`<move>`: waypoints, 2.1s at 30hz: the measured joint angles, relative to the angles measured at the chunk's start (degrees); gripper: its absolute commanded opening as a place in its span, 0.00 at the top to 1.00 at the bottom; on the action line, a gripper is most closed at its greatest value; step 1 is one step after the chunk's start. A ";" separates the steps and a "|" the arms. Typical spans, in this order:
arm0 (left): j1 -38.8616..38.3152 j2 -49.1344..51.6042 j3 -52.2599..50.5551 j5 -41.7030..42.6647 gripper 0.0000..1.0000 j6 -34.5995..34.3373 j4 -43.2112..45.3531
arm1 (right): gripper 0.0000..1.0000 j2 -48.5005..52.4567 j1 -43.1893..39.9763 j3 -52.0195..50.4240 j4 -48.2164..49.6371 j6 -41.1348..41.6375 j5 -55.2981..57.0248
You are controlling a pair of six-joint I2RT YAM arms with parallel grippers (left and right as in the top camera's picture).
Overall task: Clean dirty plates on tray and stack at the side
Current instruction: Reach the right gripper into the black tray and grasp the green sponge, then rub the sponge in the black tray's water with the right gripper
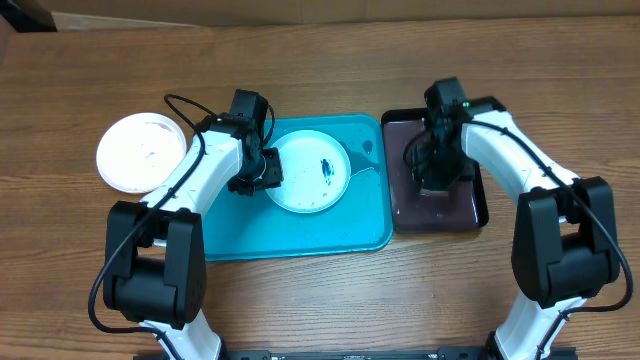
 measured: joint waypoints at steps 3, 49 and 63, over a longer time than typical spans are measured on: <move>0.00 0.00 0.00 0.00 0.59 0.00 0.04 | 0.96 0.00 0.00 -3.32 3.17 0.31 -0.07; 0.00 0.00 0.00 0.02 0.48 0.02 -0.85 | 0.34 -0.22 -0.07 -3.87 15.37 -1.77 -0.13; 0.00 0.00 0.00 0.02 0.48 0.00 -0.85 | 0.34 -0.22 -0.81 -3.82 21.70 -1.49 -0.09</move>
